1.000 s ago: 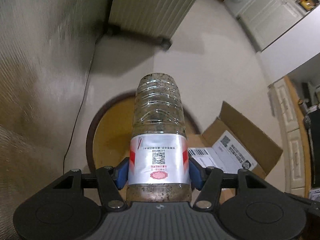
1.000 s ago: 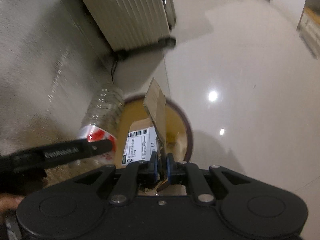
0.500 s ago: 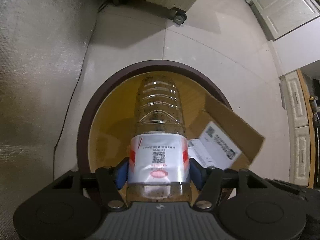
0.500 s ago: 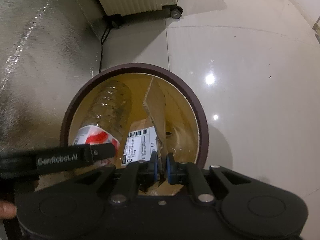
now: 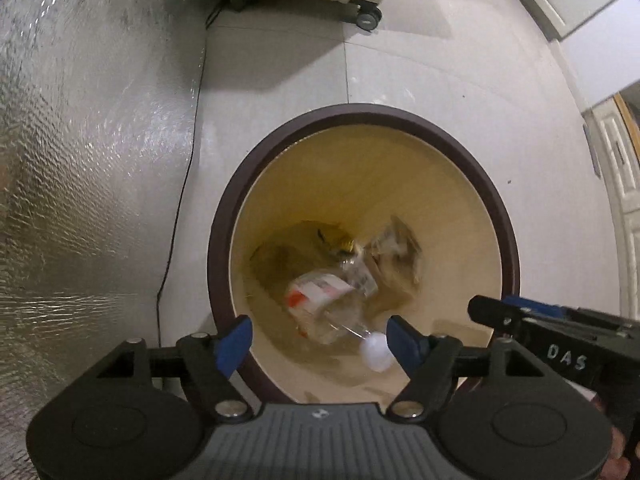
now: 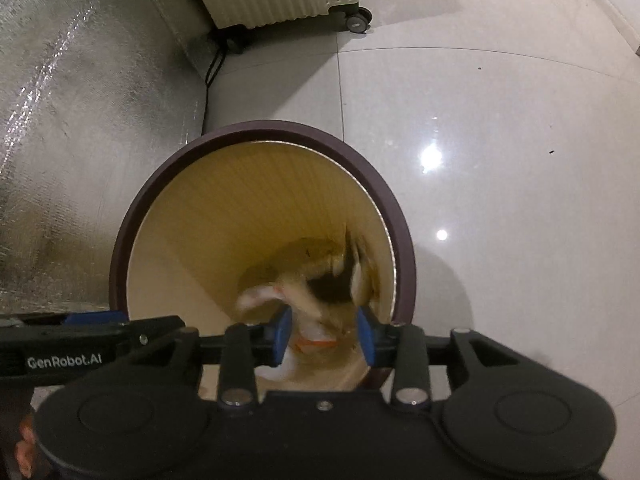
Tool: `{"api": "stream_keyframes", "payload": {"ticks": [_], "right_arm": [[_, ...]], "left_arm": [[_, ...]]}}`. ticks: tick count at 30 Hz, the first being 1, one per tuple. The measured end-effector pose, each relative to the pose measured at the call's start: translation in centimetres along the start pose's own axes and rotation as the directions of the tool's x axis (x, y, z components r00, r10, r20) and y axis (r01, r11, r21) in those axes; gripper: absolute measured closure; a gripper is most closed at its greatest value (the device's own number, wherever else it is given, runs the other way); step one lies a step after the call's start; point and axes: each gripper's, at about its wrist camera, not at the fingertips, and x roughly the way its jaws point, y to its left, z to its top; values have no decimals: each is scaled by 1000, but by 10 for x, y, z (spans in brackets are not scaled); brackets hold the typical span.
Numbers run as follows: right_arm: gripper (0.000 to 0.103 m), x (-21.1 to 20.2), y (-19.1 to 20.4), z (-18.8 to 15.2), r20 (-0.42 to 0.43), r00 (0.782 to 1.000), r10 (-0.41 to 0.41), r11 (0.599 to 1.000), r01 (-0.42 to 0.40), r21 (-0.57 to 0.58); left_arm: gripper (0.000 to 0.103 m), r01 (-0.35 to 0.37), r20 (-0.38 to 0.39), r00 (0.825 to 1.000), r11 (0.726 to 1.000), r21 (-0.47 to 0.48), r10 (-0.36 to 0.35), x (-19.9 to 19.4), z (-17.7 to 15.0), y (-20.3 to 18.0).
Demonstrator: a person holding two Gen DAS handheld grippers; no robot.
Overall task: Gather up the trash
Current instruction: 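Open the left tool to drop the bottle while the right drops the cardboard, then move both tools back over the table toward the blue can and teal cap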
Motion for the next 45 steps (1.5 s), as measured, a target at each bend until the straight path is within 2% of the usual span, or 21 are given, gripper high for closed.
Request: {"api": "stream_keyframes", "payload": {"ticks": [2, 9, 13, 16, 18, 20, 23, 25, 27, 32, 39, 45], "right_arm": [[64, -5, -4, -3, 2, 1000, 14, 1000, -14, 10], [63, -16, -6, -7, 7, 1000, 22, 1000, -22, 10], [61, -22, -2, -4, 23, 999, 29, 1000, -29, -3], [51, -36, -1, -9, 45, 999, 16, 1000, -15, -17], [37, -46, -1, -11, 61, 998, 3, 1000, -3, -12], [28, -56, -4, -14, 73, 997, -1, 1000, 2, -4], [26, -67, -5, -18, 79, 997, -19, 1000, 18, 2], [21, -73, -6, -21, 87, 996, -19, 1000, 20, -2], [9, -78, -8, -24, 82, 997, -14, 1000, 15, -6], [0, -96, -6, -34, 112, 992, -59, 998, 62, -22], [0, -119, -6, -48, 147, 985, -92, 995, 95, -11], [0, -144, -4, -58, 175, 981, -87, 996, 88, 4]], "left_arm": [[21, -18, -2, 1000, 1000, 20, 18, -1, 0, -2], [17, -48, 5, 999, 998, 51, 48, -20, -4, -5], [12, -74, 2, 997, 996, 54, 74, -33, -11, 1], [9, -93, 1, 996, 995, 48, 93, -41, -13, 0], [5, -97, 6, 995, 994, 43, 97, -48, -15, 1], [2, -99, 12, 995, 994, 40, 99, -55, -17, 2], [0, -102, 21, 995, 994, 35, 101, -67, -20, 4], [0, -101, 32, 994, 994, 32, 100, -76, -23, 4], [0, -107, 33, 994, 994, 34, 106, -84, -25, 5], [0, -123, 52, 991, 992, 33, 122, -102, -34, 8], [0, -141, 74, 988, 989, 49, 137, -125, -48, 6], [0, -145, 116, 984, 987, 63, 137, -152, -59, -2]]}}
